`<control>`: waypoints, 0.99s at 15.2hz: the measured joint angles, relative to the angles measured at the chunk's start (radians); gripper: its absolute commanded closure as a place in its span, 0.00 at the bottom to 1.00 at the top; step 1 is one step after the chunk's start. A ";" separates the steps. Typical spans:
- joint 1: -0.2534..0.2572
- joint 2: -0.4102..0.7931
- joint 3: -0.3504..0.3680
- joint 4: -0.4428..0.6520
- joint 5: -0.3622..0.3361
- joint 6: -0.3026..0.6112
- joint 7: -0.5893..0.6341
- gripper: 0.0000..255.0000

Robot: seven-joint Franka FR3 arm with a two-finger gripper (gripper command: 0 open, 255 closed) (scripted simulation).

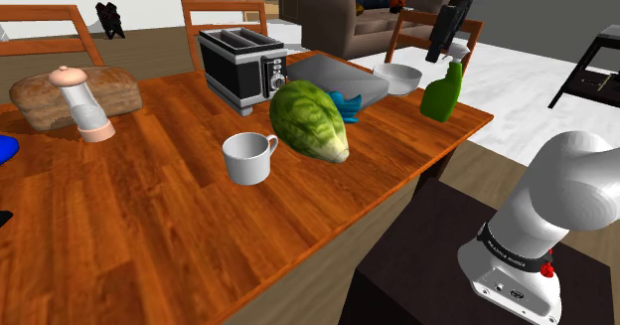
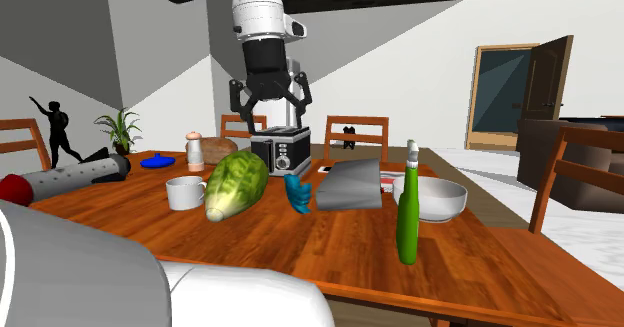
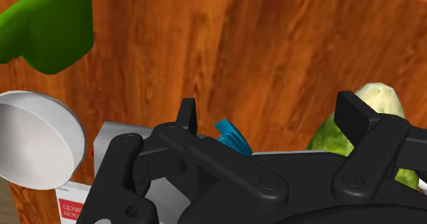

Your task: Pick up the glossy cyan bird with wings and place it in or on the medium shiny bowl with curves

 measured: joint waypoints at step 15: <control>0.090 0.404 -0.155 0.038 -0.011 0.318 -0.386 0.00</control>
